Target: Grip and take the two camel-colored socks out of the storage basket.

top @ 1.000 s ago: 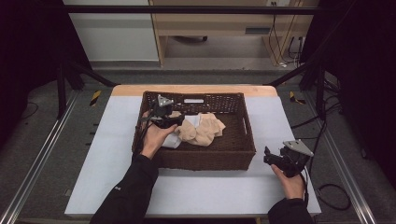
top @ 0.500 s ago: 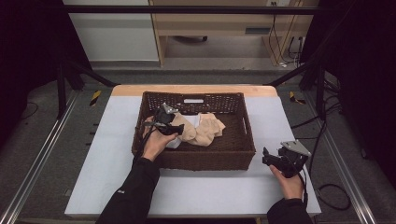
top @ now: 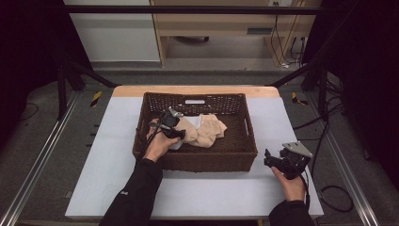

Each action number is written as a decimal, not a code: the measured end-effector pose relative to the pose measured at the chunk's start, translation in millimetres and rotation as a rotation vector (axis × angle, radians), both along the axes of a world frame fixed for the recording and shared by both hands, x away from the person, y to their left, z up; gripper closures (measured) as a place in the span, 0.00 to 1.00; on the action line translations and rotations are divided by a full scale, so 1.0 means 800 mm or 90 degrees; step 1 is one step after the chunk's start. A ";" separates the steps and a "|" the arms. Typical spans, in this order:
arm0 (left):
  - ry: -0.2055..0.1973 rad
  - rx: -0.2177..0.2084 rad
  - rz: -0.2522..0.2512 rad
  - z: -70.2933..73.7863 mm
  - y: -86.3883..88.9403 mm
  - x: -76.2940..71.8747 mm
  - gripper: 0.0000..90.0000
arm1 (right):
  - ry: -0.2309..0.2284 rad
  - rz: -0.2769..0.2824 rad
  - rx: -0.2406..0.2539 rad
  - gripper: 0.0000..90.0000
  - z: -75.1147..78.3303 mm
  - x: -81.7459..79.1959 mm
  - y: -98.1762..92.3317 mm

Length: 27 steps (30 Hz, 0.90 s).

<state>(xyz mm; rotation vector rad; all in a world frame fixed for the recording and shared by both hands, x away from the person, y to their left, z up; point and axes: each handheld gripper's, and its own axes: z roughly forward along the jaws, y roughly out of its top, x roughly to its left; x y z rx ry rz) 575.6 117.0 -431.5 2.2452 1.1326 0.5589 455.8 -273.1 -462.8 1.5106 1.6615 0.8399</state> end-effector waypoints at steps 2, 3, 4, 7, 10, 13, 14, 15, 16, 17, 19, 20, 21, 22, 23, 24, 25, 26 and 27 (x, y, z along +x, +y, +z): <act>0.019 0.005 0.001 -0.001 0.000 0.000 0.68 | 0.000 0.000 -0.001 0.04 0.000 0.000 0.000; 0.022 0.005 0.002 -0.001 0.000 0.000 0.71 | 0.001 0.000 0.000 0.04 0.000 0.000 0.000; 0.025 0.004 0.003 0.000 0.001 0.000 0.74 | 0.001 0.000 0.000 0.04 0.000 0.000 0.000; 0.023 -0.003 0.007 0.004 0.002 0.000 0.85 | 0.001 -0.001 0.001 0.04 0.000 0.000 0.000; 0.017 -0.012 0.011 0.007 0.003 -0.001 0.89 | 0.000 -0.001 0.001 0.04 0.001 -0.001 0.000; 0.010 -0.027 0.012 0.010 0.005 -0.002 0.91 | -0.001 -0.001 0.005 0.04 0.001 -0.001 -0.001; 0.003 -0.035 0.012 0.011 0.006 -0.003 0.91 | -0.003 0.000 0.003 0.04 0.001 -0.001 -0.001; -0.002 -0.043 0.012 0.013 0.007 -0.004 0.91 | -0.003 0.000 0.005 0.04 0.001 -0.001 -0.001; -0.009 -0.050 0.010 0.015 0.008 -0.004 0.91 | -0.003 0.001 0.005 0.04 0.001 -0.001 -0.001; -0.017 -0.062 0.013 0.016 0.010 -0.005 0.91 | -0.004 0.002 0.006 0.04 0.001 -0.001 -0.001; -0.030 -0.087 0.014 0.019 0.012 -0.007 0.92 | -0.004 0.003 0.007 0.04 0.002 -0.002 -0.001; -0.039 -0.096 0.011 0.021 0.014 -0.008 0.92 | -0.004 0.003 0.007 0.04 0.002 -0.002 -0.001; -0.049 -0.105 0.009 0.023 0.015 -0.009 0.92 | -0.004 0.003 0.007 0.04 0.002 -0.002 -0.001; -0.058 -0.119 0.008 0.024 0.017 -0.011 0.92 | -0.006 0.004 0.005 0.04 0.002 -0.002 -0.001; -0.067 -0.133 0.008 0.025 0.017 -0.012 0.92 | -0.007 0.004 0.004 0.04 0.002 -0.002 -0.002; -0.079 -0.144 0.006 0.027 0.019 -0.014 0.92 | -0.008 0.003 0.004 0.04 0.002 -0.002 -0.002; -0.089 -0.153 0.005 0.029 0.020 -0.015 0.92 | -0.006 0.001 0.004 0.04 0.002 -0.001 -0.002; -0.094 -0.159 0.005 0.030 0.021 -0.016 0.92 | -0.007 0.001 0.002 0.04 0.002 -0.001 -0.002; -0.101 -0.168 0.005 0.031 0.022 -0.016 0.92 | -0.006 0.000 0.001 0.04 0.002 -0.001 -0.002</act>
